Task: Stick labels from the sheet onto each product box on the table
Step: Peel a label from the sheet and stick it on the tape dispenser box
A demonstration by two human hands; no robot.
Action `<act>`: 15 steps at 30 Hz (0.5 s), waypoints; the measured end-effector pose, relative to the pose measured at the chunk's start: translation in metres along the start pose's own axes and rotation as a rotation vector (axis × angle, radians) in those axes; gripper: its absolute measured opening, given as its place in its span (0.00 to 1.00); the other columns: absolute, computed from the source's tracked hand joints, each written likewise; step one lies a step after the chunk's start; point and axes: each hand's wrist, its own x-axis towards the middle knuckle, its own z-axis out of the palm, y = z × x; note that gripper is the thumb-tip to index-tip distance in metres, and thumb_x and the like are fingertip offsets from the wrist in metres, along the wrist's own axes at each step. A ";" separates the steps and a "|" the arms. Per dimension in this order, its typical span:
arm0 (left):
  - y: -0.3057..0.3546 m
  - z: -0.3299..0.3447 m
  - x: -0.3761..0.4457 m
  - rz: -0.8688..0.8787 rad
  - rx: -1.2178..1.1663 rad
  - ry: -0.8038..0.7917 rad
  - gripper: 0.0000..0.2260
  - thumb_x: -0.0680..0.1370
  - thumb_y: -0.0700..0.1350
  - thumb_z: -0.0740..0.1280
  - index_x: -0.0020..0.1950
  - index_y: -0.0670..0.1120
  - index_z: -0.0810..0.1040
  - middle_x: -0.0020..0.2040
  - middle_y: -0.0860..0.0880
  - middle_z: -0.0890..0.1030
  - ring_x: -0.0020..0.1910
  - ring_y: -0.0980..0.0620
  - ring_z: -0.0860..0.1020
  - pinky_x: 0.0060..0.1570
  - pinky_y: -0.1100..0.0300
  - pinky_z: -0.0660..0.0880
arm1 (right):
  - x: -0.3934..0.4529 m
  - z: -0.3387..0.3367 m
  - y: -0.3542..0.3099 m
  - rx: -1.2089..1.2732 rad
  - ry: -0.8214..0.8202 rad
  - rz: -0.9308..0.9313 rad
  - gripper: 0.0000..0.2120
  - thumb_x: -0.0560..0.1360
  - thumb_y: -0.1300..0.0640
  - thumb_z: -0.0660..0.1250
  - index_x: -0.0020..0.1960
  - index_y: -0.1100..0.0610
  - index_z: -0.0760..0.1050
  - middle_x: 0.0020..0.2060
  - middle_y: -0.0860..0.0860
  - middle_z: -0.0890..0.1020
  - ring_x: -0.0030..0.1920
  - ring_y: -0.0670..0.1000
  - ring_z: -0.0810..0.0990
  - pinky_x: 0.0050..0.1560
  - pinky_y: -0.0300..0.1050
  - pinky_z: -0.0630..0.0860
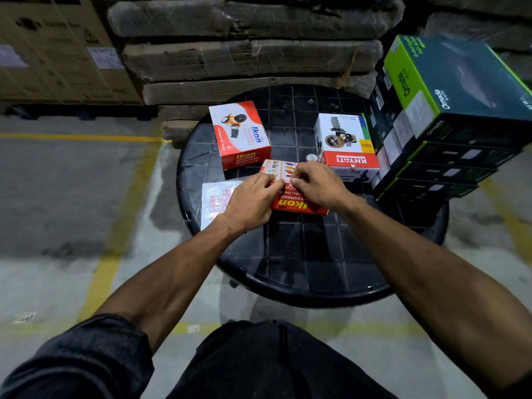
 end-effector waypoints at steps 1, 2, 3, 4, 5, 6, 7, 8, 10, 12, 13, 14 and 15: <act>0.000 0.001 -0.001 0.004 0.003 0.004 0.25 0.67 0.42 0.73 0.63 0.44 0.73 0.57 0.41 0.77 0.53 0.40 0.77 0.48 0.49 0.76 | 0.001 0.000 0.001 0.020 -0.007 0.013 0.04 0.78 0.50 0.66 0.45 0.48 0.75 0.50 0.47 0.78 0.52 0.49 0.77 0.53 0.52 0.77; 0.001 0.002 -0.002 0.006 0.007 0.008 0.25 0.67 0.42 0.73 0.63 0.44 0.74 0.57 0.41 0.77 0.53 0.40 0.77 0.47 0.50 0.76 | 0.001 -0.001 0.002 0.055 -0.022 0.031 0.05 0.77 0.50 0.67 0.44 0.48 0.75 0.50 0.47 0.79 0.51 0.49 0.78 0.52 0.52 0.78; 0.002 0.002 -0.004 0.007 0.013 0.009 0.25 0.66 0.42 0.73 0.62 0.44 0.74 0.56 0.41 0.78 0.52 0.40 0.77 0.47 0.50 0.76 | 0.002 -0.001 0.003 0.105 -0.045 0.055 0.06 0.77 0.51 0.69 0.42 0.49 0.76 0.48 0.48 0.80 0.50 0.49 0.79 0.52 0.52 0.79; 0.003 0.003 -0.006 0.010 0.019 0.011 0.25 0.66 0.41 0.73 0.62 0.44 0.74 0.56 0.42 0.78 0.52 0.41 0.77 0.46 0.51 0.76 | 0.003 -0.001 0.003 0.164 -0.076 0.084 0.06 0.76 0.52 0.70 0.40 0.50 0.77 0.47 0.48 0.81 0.48 0.49 0.80 0.51 0.51 0.80; 0.004 0.005 -0.008 0.015 0.025 0.012 0.25 0.65 0.41 0.73 0.61 0.44 0.75 0.55 0.42 0.78 0.51 0.41 0.77 0.45 0.51 0.76 | 0.003 -0.002 0.004 0.220 -0.110 0.115 0.07 0.75 0.54 0.71 0.39 0.50 0.78 0.44 0.49 0.82 0.46 0.48 0.81 0.50 0.49 0.80; 0.004 0.006 -0.010 0.021 0.031 0.012 0.25 0.65 0.41 0.73 0.61 0.44 0.75 0.55 0.42 0.78 0.50 0.41 0.77 0.45 0.51 0.75 | 0.004 -0.003 0.003 0.264 -0.148 0.146 0.08 0.74 0.56 0.72 0.37 0.51 0.78 0.42 0.49 0.82 0.45 0.49 0.82 0.49 0.48 0.80; 0.004 0.007 -0.012 0.028 0.037 0.011 0.24 0.65 0.41 0.73 0.60 0.44 0.75 0.54 0.42 0.78 0.50 0.42 0.76 0.46 0.51 0.75 | 0.004 -0.004 0.003 0.293 -0.181 0.175 0.09 0.73 0.58 0.73 0.36 0.52 0.78 0.40 0.49 0.82 0.45 0.50 0.82 0.48 0.46 0.80; 0.005 0.009 -0.014 0.036 0.041 0.014 0.24 0.65 0.41 0.72 0.60 0.44 0.75 0.54 0.42 0.77 0.50 0.42 0.76 0.46 0.51 0.75 | 0.004 -0.004 0.002 0.322 -0.208 0.207 0.10 0.72 0.60 0.74 0.35 0.52 0.78 0.40 0.50 0.82 0.45 0.51 0.82 0.47 0.45 0.80; 0.006 0.013 -0.017 0.051 0.051 0.024 0.23 0.66 0.42 0.72 0.60 0.44 0.75 0.54 0.42 0.78 0.50 0.42 0.75 0.47 0.50 0.75 | 0.002 -0.005 0.000 0.432 -0.244 0.285 0.10 0.71 0.65 0.74 0.35 0.55 0.78 0.39 0.52 0.82 0.43 0.51 0.81 0.42 0.43 0.79; 0.007 0.016 -0.020 0.060 0.054 0.027 0.23 0.67 0.42 0.72 0.61 0.44 0.75 0.54 0.41 0.78 0.50 0.42 0.75 0.47 0.49 0.75 | -0.001 -0.005 -0.001 0.546 -0.268 0.352 0.09 0.70 0.69 0.72 0.36 0.58 0.77 0.40 0.52 0.82 0.42 0.50 0.81 0.38 0.40 0.77; 0.007 0.017 -0.021 0.064 0.055 0.027 0.23 0.67 0.42 0.73 0.61 0.44 0.75 0.54 0.41 0.78 0.51 0.42 0.75 0.48 0.49 0.75 | -0.003 -0.005 -0.001 0.567 -0.277 0.366 0.09 0.70 0.70 0.71 0.36 0.59 0.76 0.40 0.52 0.82 0.43 0.50 0.81 0.37 0.40 0.77; 0.007 0.019 -0.023 0.068 0.057 0.028 0.23 0.67 0.43 0.73 0.61 0.44 0.75 0.55 0.41 0.77 0.51 0.42 0.75 0.48 0.48 0.76 | -0.004 -0.004 -0.001 0.577 -0.287 0.377 0.09 0.70 0.70 0.71 0.36 0.59 0.76 0.41 0.52 0.82 0.44 0.50 0.81 0.38 0.41 0.77; 0.007 0.021 -0.024 0.069 0.059 0.027 0.23 0.67 0.43 0.73 0.61 0.43 0.74 0.55 0.41 0.77 0.52 0.42 0.75 0.49 0.48 0.76 | -0.004 -0.003 -0.001 0.578 -0.298 0.386 0.09 0.70 0.70 0.71 0.35 0.59 0.77 0.42 0.53 0.82 0.45 0.51 0.81 0.40 0.42 0.78</act>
